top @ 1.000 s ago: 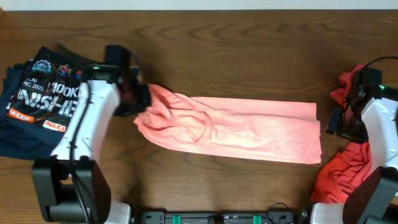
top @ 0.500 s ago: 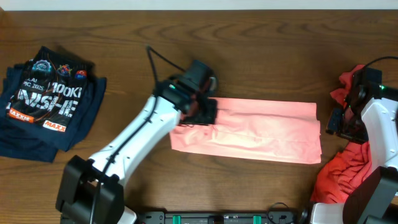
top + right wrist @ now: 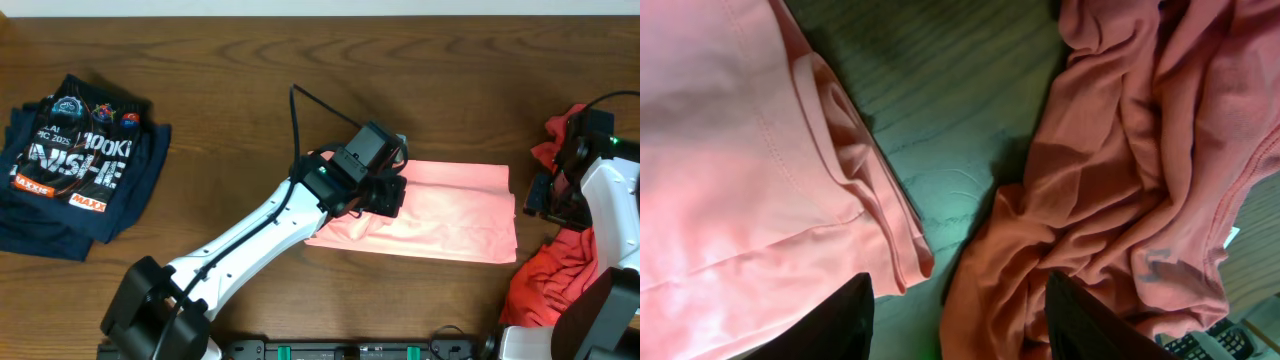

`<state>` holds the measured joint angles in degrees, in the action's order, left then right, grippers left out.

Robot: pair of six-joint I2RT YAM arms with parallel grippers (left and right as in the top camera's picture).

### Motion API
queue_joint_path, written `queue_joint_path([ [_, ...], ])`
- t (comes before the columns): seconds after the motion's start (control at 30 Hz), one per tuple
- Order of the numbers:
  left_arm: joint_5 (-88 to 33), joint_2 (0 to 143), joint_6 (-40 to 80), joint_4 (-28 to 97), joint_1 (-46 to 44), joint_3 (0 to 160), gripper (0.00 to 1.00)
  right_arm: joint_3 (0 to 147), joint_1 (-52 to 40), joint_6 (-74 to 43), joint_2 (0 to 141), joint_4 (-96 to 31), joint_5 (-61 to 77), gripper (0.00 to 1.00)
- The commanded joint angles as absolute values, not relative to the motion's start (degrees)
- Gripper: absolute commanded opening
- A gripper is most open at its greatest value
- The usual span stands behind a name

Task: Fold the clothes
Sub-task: 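Fold the left end rightward over the strip with the left gripper, then grasp the strip's right end with the right gripper and fold it leftward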

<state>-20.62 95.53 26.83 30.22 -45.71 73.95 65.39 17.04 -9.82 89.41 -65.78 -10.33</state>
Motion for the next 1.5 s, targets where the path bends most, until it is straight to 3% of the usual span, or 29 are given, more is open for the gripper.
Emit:
queue_joint_path([
  [0.0,-20.03,97.95,27.79,28.25,-45.74,74.26,0.07,65.12,17.34,-9.80,89.73,-65.82,-10.07,0.53],
  [0.1,-23.29,99.37,27.77,25.23,-45.74,74.26,0.26,65.12,17.34,-9.80,89.73,-65.89,-10.07,0.53],
  [0.2,-25.45,99.77,27.75,23.57,-45.74,74.26,0.32,65.10,17.34,-9.80,89.73,-66.04,-10.07,0.53],
  [0.43,-25.47,97.62,23.79,24.88,-41.95,74.28,0.32,65.10,17.34,-9.80,89.73,-66.02,-10.04,0.55],
  [0.63,-24.64,92.05,22.94,32.10,-29.10,74.28,0.33,64.77,17.32,-5.85,90.28,-65.41,-1.58,0.60],
  [0.7,-24.64,90.26,22.90,34.89,-23.46,74.28,0.33,63.77,17.28,-5.50,91.07,-64.42,-1.02,0.66],
  [0.9,-24.67,88.62,20.73,40.86,-11.88,74.28,0.33,58.11,17.30,-8.21,94.39,-55.46,-1.02,0.71],
  [1.13,-24.64,88.68,19.92,43.03,-9.34,74.26,0.33,52.88,17.28,-9.13,98.52,-43.29,6.15,0.70],
  [1.33,-24.64,88.68,19.92,43.05,-9.34,74.26,0.33,50.06,17.19,-7.60,101.93,-38.04,10.11,0.62],
  [1.37,-24.64,88.68,19.90,43.09,-9.34,74.26,0.33,49.82,17.19,-7.60,102.39,-37.85,10.11,0.55],
  [1.47,-24.64,88.68,19.92,43.07,-9.34,74.26,0.33,49.84,17.19,-7.55,102.65,-37.89,10.09,0.16],
])
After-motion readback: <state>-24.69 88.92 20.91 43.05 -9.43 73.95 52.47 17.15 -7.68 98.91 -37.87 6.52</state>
